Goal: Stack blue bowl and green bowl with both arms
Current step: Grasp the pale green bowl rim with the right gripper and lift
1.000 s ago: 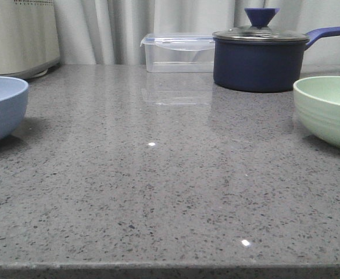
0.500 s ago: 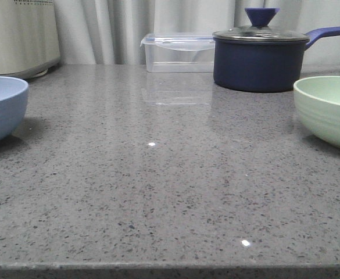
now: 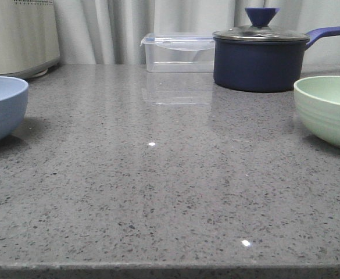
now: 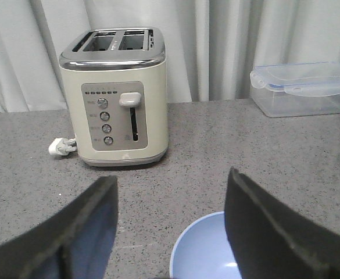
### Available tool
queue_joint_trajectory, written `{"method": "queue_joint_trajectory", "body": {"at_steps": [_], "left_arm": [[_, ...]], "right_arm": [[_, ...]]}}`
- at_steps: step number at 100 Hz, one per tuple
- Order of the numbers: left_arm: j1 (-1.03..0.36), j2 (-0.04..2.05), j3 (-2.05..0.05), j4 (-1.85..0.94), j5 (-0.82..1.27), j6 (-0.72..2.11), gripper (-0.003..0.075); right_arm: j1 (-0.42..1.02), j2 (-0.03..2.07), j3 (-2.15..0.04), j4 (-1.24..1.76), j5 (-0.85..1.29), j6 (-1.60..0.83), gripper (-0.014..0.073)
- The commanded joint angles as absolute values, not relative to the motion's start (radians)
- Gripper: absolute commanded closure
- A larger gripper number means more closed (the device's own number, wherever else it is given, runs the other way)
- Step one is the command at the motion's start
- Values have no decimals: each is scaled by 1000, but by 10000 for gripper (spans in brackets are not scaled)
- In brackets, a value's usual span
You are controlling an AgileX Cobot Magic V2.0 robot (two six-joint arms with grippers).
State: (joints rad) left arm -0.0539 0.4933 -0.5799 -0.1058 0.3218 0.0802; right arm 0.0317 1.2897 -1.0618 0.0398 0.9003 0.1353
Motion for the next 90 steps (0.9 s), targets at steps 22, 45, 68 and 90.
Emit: {"method": "queue_joint_trajectory", "body": {"at_steps": [22, 45, 68, 90], "left_arm": [[-53, 505, -617, -108, 238, 75, 311], [-53, 505, -617, -108, 238, 75, 311], [-53, 505, -617, -108, 238, 75, 311], [-53, 505, -617, -108, 238, 75, 311]], "right_arm": [[26, 1371, -1098, 59, 881, 135, 171], [26, 1387, -1098, 59, 880, 135, 214], [26, 1387, -1098, 59, 878, 135, 475], [26, 1387, -1098, 59, 878, 135, 659]]}}
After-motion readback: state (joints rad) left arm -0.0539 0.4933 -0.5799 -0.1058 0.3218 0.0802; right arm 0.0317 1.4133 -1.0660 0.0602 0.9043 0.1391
